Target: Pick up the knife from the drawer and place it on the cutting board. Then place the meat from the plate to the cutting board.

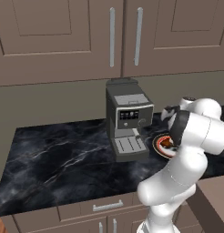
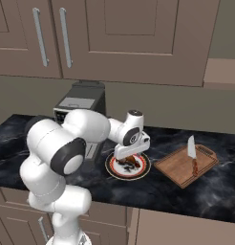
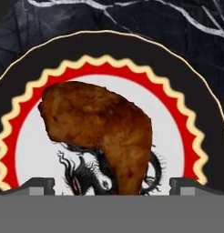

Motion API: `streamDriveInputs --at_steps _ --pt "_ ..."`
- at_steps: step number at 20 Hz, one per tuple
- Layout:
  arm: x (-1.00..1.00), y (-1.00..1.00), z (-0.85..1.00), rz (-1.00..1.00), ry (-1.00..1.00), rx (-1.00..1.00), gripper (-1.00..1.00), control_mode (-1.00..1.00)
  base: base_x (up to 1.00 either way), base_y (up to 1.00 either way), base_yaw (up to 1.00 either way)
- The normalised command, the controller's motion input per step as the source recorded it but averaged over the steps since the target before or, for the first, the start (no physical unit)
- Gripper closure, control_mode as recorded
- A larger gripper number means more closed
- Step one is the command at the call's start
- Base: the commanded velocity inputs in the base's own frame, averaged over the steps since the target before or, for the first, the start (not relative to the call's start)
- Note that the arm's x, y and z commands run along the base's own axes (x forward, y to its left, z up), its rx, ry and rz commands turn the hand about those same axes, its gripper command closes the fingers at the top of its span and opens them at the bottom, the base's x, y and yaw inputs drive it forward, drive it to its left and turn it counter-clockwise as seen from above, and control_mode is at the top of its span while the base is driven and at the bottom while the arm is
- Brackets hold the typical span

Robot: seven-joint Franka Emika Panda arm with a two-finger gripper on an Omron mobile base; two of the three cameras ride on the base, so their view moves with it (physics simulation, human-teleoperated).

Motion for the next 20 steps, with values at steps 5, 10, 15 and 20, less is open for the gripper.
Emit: streamDriveInputs --at_steps 5,10,15,20 --pt "0.18 -0.02 -0.10 0.01 0.00 0.00 -1.00 -1.00 0.00 0.00 0.00" --pt "0.06 0.00 -0.17 0.03 0.00 0.00 -1.00 -1.00 0.00 0.00 0.00" --pt "-0.06 0.00 -0.09 0.03 -0.03 0.00 -1.00 -1.00 0.00 0.00 0.00" --pt "-0.05 0.01 -0.12 0.03 -0.05 0.00 -1.00 -1.00 0.00 0.00 0.00"
